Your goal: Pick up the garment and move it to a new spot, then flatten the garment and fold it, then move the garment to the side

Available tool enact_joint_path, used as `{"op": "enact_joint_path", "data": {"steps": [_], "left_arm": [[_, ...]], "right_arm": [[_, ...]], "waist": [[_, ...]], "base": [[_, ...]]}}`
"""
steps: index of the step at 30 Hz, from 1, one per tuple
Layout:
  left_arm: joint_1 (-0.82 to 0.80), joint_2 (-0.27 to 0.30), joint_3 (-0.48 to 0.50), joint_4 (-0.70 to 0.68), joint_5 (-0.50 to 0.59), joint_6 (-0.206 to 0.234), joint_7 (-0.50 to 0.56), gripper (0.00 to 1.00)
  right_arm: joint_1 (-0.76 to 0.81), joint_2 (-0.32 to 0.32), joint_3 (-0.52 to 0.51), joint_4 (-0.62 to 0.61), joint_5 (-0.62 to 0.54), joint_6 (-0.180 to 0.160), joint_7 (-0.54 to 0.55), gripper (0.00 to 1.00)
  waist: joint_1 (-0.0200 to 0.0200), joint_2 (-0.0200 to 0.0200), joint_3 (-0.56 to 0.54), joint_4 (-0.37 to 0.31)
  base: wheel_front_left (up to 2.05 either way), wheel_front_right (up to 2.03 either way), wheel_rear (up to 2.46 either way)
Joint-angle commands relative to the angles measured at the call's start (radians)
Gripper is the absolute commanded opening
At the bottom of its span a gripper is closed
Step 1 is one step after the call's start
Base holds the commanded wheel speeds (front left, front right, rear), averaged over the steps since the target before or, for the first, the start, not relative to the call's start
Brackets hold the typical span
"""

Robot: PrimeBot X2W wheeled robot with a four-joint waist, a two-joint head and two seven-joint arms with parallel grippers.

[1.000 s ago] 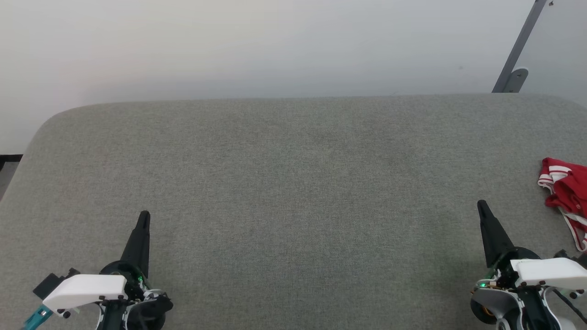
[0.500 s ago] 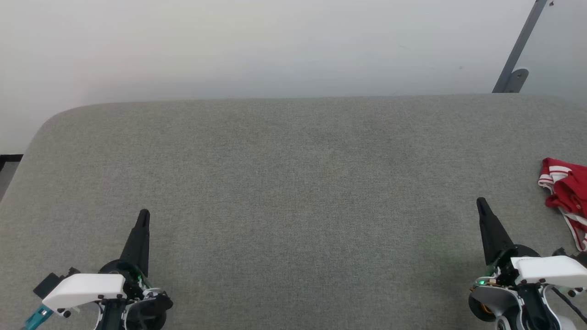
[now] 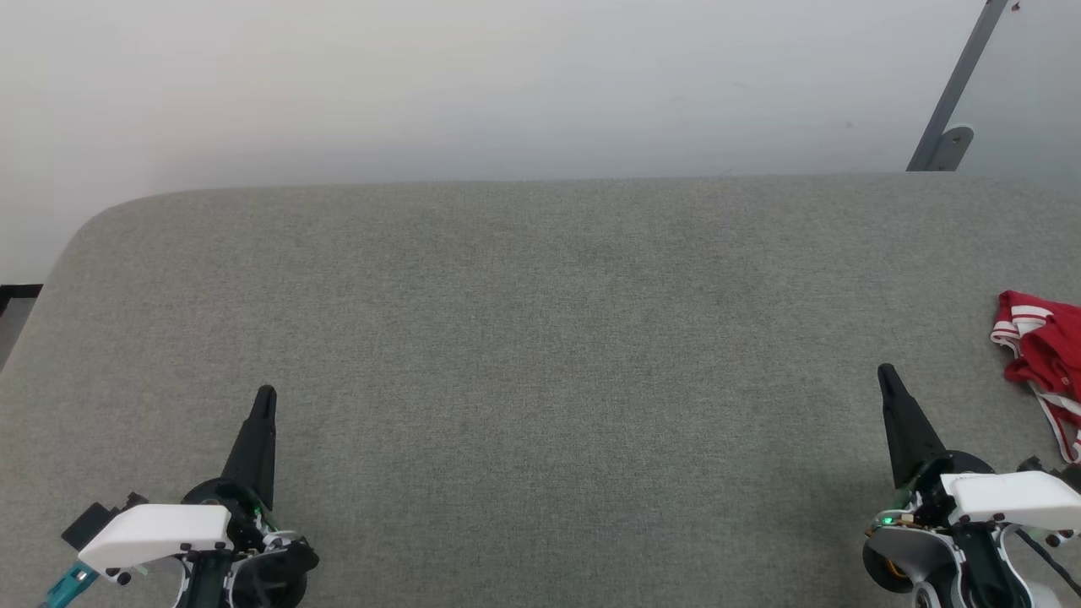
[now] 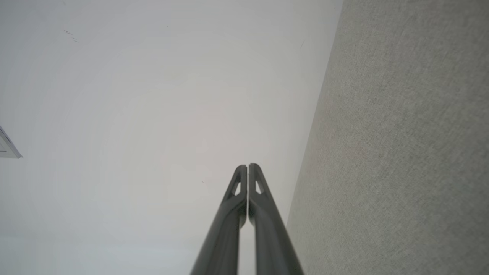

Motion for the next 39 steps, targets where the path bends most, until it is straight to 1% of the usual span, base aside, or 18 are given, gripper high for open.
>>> {"op": "enact_joint_path", "data": {"steps": [1,39], "left_arm": [[-0.012,-0.002,0.004,0.000,0.004,0.000,0.003,0.00],[-0.013,-0.006,0.009,0.000,0.007,0.000,0.007,0.00]], "right_arm": [[-0.003,0.001,0.000,0.003,0.003,0.000,0.003,0.00],[-0.003,0.001,0.000,0.003,0.004,0.000,0.001,0.00]], "waist": [[0.0000,0.0000,0.000,0.000],[0.0000,0.0000,0.000,0.000]], "base": [[0.00,0.00,0.00],[0.00,0.00,0.00]]}}
